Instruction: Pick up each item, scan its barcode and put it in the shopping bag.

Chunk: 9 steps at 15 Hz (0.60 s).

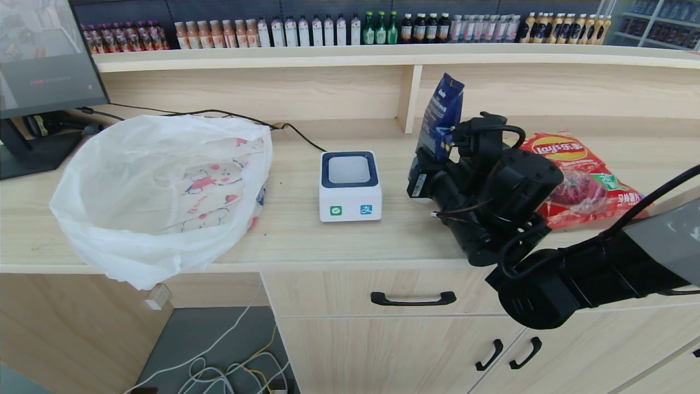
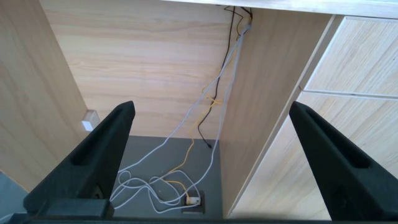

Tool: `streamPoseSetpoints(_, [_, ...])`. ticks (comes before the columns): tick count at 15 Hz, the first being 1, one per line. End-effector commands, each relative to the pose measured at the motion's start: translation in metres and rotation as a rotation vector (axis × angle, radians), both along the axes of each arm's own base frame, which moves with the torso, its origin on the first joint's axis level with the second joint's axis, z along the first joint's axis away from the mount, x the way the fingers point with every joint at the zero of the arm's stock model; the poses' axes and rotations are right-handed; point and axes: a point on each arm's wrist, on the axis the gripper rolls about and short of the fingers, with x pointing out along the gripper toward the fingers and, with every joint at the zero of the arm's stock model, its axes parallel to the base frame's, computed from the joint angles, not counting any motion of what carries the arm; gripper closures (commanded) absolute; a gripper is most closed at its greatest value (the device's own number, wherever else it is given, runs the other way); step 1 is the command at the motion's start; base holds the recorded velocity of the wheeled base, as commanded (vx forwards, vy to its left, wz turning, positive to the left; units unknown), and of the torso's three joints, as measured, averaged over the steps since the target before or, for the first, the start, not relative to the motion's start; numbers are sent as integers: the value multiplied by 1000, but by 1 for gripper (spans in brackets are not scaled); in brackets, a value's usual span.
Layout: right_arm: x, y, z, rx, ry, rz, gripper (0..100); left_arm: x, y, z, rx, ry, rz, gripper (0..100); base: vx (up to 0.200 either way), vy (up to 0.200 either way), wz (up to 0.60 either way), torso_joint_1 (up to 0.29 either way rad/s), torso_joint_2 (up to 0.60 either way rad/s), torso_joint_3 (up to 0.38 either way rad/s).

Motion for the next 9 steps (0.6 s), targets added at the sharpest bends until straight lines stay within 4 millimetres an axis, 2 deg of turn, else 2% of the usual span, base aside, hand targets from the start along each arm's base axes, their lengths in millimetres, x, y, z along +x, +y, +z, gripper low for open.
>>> streamPoseSetpoints(1, [0, 0, 0, 1, 1, 1, 100, 0, 0, 0, 0, 0, -1, 0, 0, 0, 0, 0, 0, 0])
streamPoseSetpoints(7, [-3, -2, 7, 14, -17, 1, 100, 0, 0, 0, 0, 0, 1, 0, 0, 0, 0, 0, 0, 0])
streamPoseSetpoints(9, [-11, -4, 20, 36, -51, 10, 100, 0, 0, 0, 0, 0, -1, 0, 0, 0, 0, 0, 0, 0])
